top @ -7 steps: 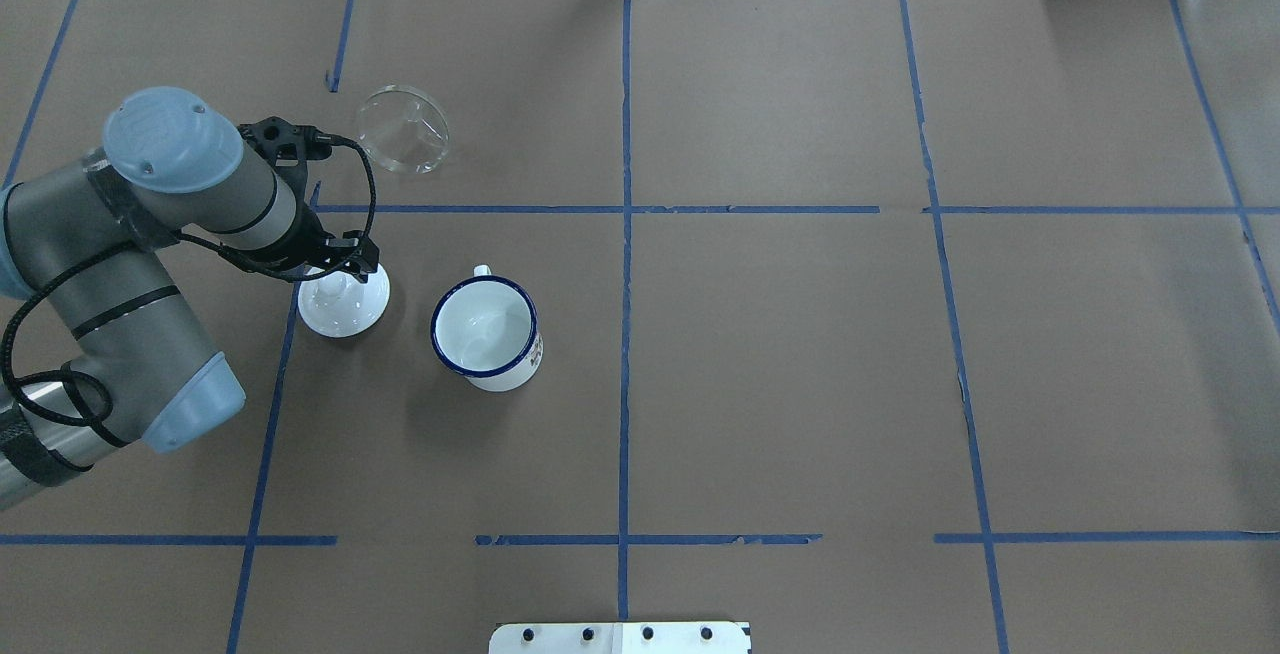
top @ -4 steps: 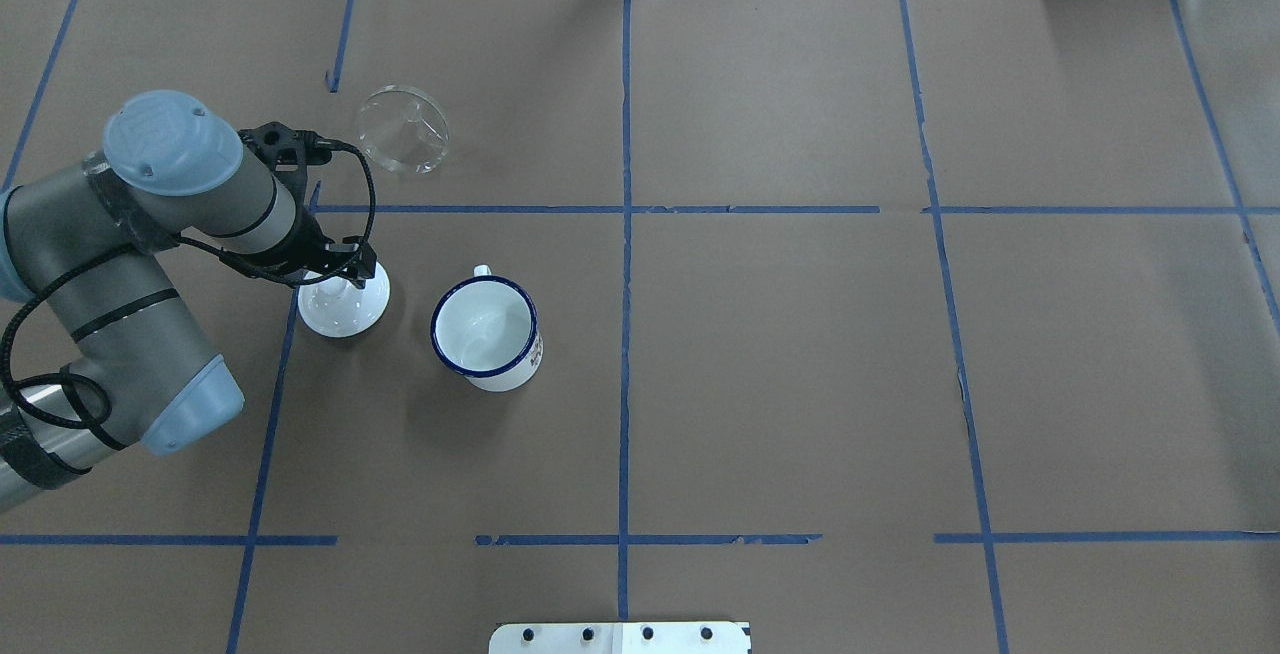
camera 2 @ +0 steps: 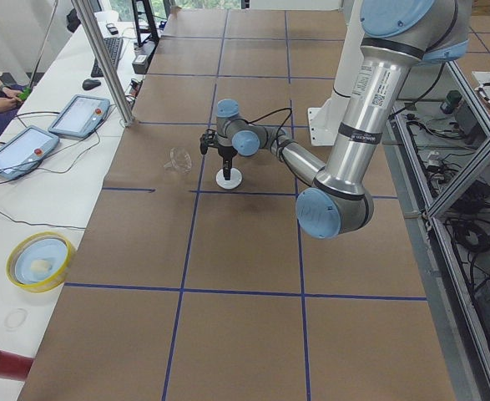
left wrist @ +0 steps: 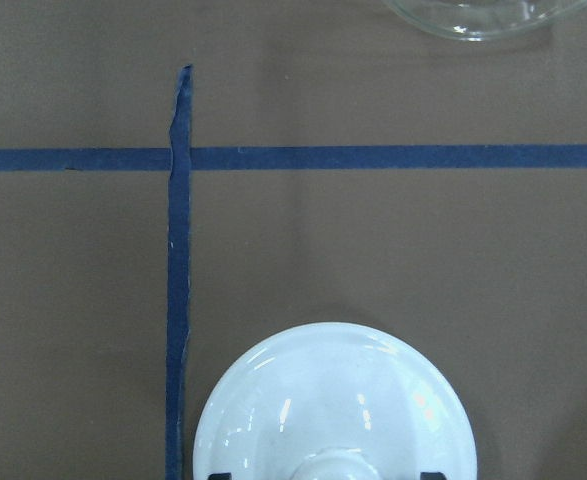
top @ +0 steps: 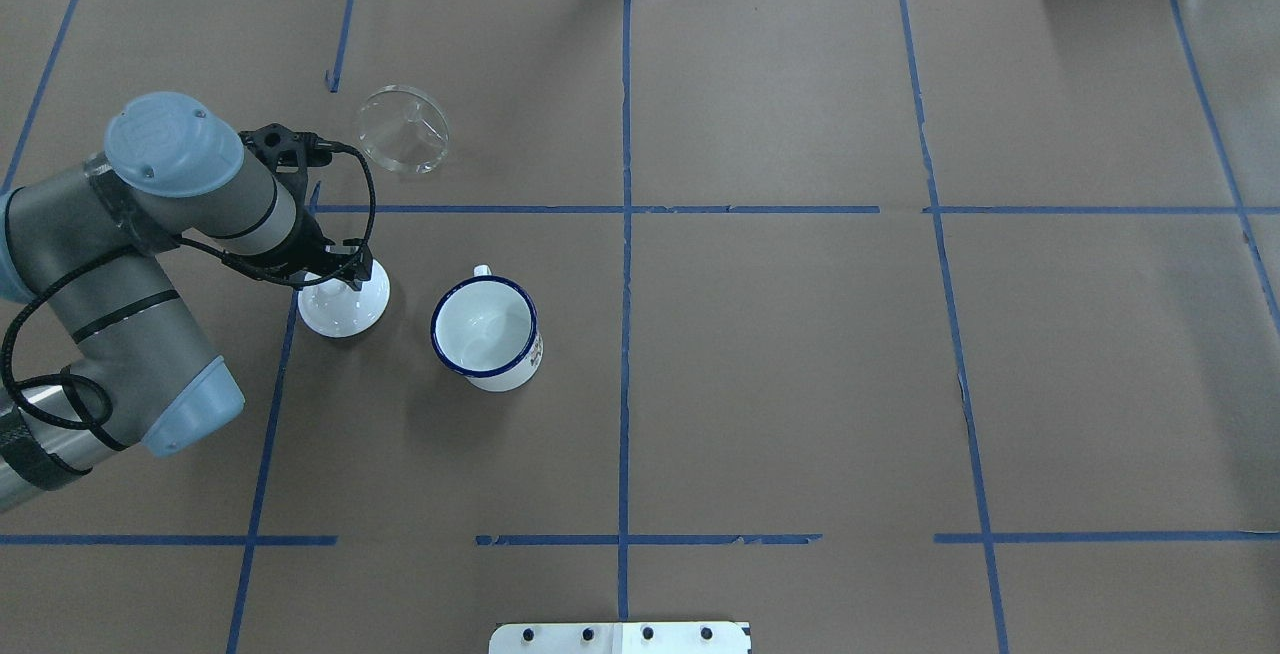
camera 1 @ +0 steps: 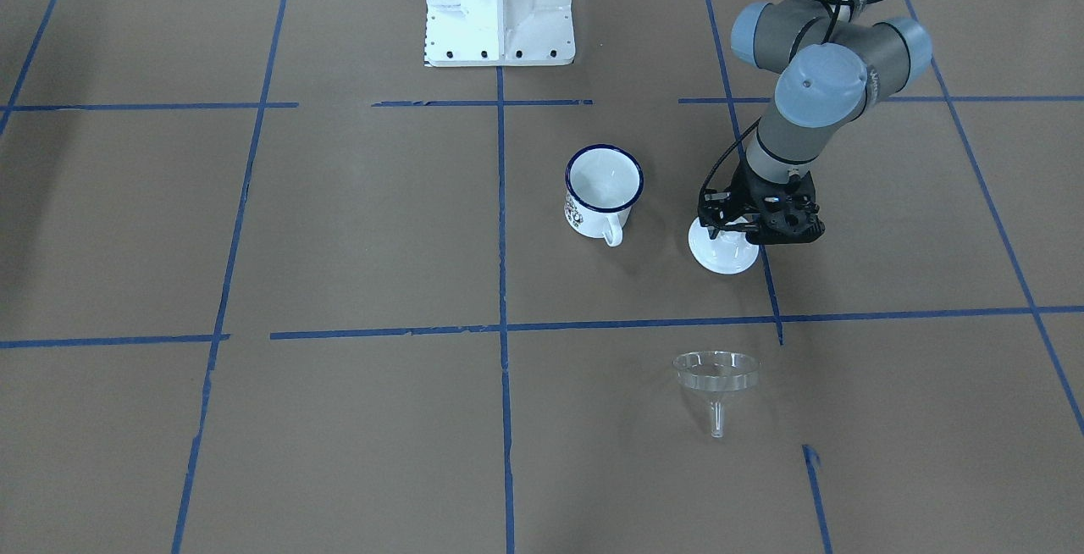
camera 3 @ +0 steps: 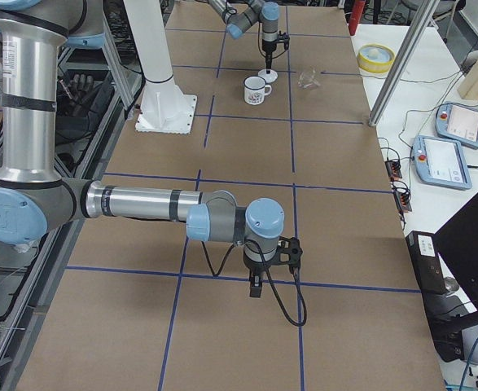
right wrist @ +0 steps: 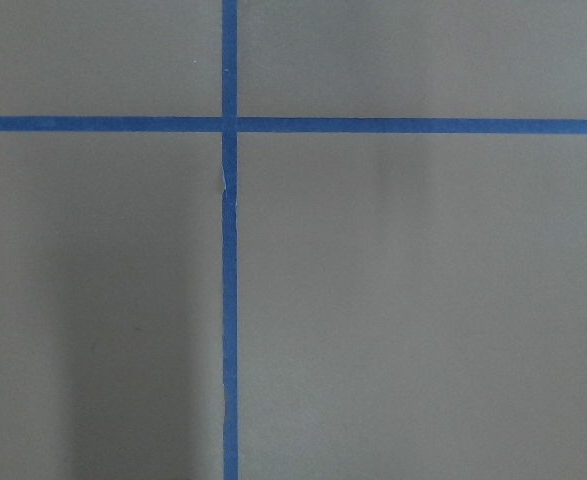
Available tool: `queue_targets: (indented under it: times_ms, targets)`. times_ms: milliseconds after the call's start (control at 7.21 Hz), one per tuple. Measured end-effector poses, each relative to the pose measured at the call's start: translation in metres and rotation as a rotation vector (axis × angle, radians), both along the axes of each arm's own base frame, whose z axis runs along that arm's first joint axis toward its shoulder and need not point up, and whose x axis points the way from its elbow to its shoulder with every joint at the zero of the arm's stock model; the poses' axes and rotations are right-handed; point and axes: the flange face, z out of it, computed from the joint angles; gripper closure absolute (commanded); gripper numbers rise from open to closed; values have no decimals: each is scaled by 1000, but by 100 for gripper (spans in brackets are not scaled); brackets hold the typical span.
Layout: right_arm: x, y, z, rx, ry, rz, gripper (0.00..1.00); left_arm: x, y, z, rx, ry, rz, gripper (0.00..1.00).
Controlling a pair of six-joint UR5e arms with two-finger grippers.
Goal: Remove funnel from cup
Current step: 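Move the left gripper down onto the white lid's knob and grasp it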
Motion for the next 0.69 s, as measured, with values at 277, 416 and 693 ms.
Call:
queue_targets:
  times_ms: [277, 416, 693]
  targets:
    - [0, 0, 0, 0, 0, 0, 0, 0, 0, 0, -2, 0, 0, 58]
    - [0, 0, 0, 0, 0, 0, 0, 0, 0, 0, -2, 0, 0, 73]
    - [0, 0, 0, 0, 0, 0, 0, 0, 1, -1, -1, 2, -1, 100]
